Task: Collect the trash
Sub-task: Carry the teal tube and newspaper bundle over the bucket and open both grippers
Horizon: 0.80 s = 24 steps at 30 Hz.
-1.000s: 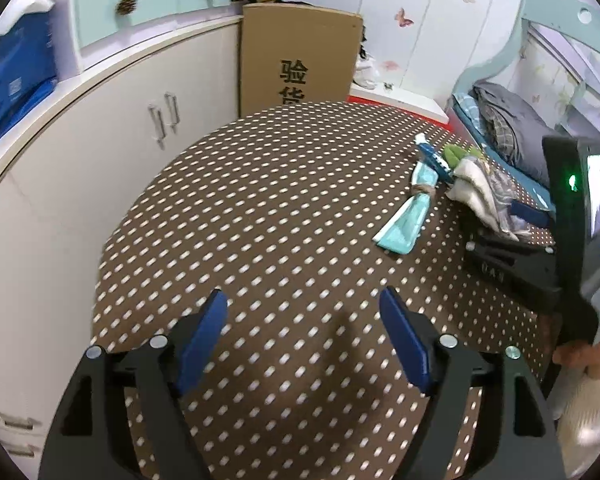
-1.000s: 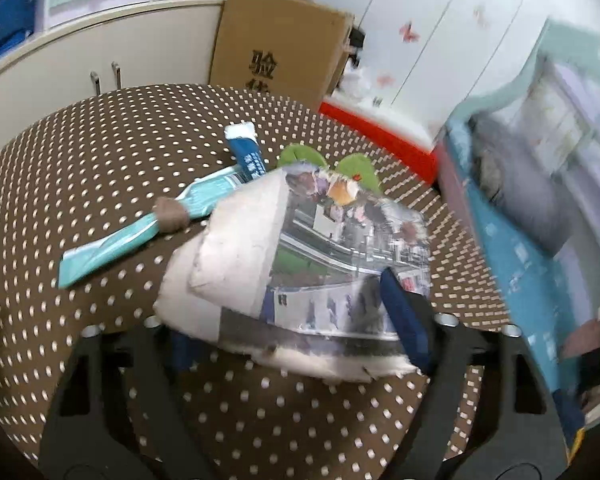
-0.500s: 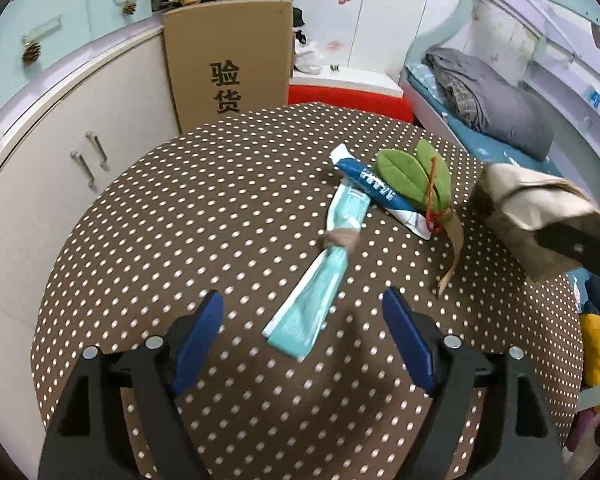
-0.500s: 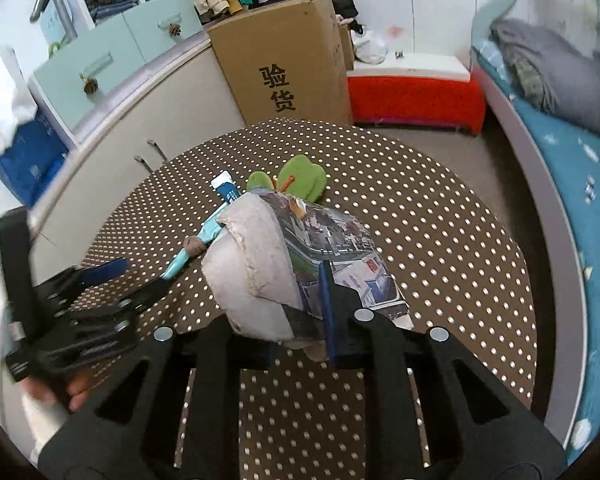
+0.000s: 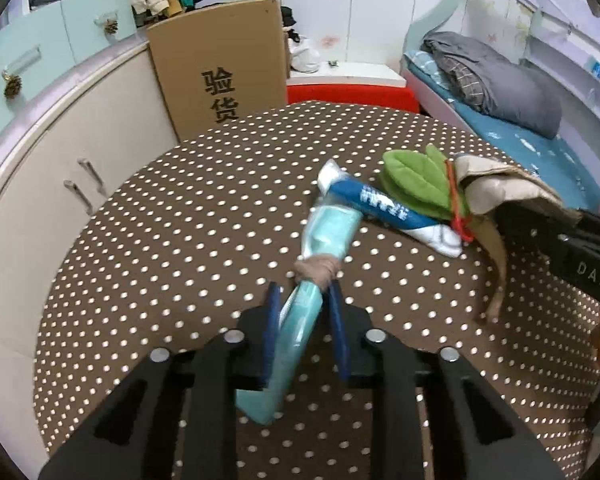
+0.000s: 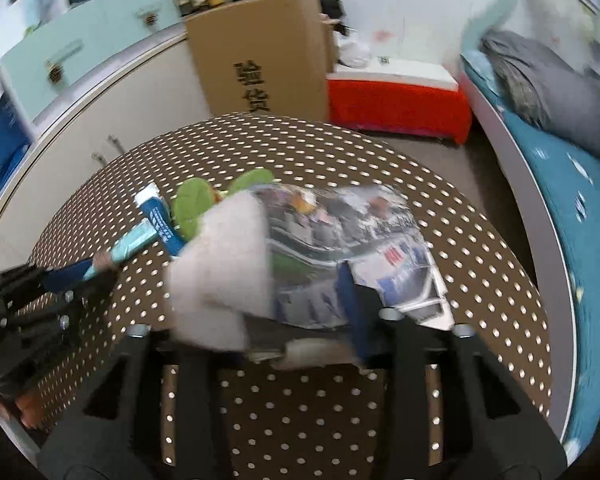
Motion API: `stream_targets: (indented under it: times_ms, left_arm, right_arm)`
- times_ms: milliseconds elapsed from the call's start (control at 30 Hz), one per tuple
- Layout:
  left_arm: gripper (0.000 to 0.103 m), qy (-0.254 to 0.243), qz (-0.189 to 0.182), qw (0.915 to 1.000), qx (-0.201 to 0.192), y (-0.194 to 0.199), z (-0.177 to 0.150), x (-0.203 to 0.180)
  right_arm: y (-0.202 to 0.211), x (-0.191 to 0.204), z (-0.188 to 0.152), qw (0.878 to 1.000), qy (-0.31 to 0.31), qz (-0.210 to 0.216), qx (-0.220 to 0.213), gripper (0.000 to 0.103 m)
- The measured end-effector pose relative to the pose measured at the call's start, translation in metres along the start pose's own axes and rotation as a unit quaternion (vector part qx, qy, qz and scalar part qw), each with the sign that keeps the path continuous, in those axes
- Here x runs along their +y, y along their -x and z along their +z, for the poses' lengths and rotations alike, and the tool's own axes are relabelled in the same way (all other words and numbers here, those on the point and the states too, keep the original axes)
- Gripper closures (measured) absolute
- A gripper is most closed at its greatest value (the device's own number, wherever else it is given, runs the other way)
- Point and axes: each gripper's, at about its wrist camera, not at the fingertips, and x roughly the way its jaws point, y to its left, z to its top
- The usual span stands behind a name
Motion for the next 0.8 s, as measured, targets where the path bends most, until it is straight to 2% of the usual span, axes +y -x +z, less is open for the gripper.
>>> stream_targets:
  times_ms: [33,67,133,433,567,800]
  left_arm:
    - [0.086,0.007,-0.004,1.0000,0.001,0.002,-0.001,0.003]
    - [0.090,0.015,-0.007,0.9999,0.001,0.005,-0.002,0.006]
    - [0.091,0.028,-0.001,0.9996,0.000,0.012,-0.005,0.011]
    - [0.091,0.044,0.003,0.9990,-0.011,0.044,-0.031,0.008]
    - [0.091,0.050,-0.007,0.9985,-0.020,0.059,-0.039,0.005]
    - [0.091,0.041,-0.022,0.9984,-0.031,0.081,-0.047,-0.022]
  right_arm:
    - [0.004,0.002,0.000,1.000,0.004,-0.002,-0.002,0.083]
    - [0.007,0.003,-0.001,1.000,0.007,-0.003,-0.004,0.086]
    - [0.016,-0.001,-0.001,1.000,0.003,-0.005,-0.009,0.088]
    - [0.073,-0.024,-0.016,0.999,-0.032,0.002,-0.029,0.091]
    - [0.091,-0.031,-0.025,0.999,-0.041,0.003,-0.034,0.093]
    - [0.120,-0.047,-0.043,0.997,-0.065,0.002,-0.042,0.096]
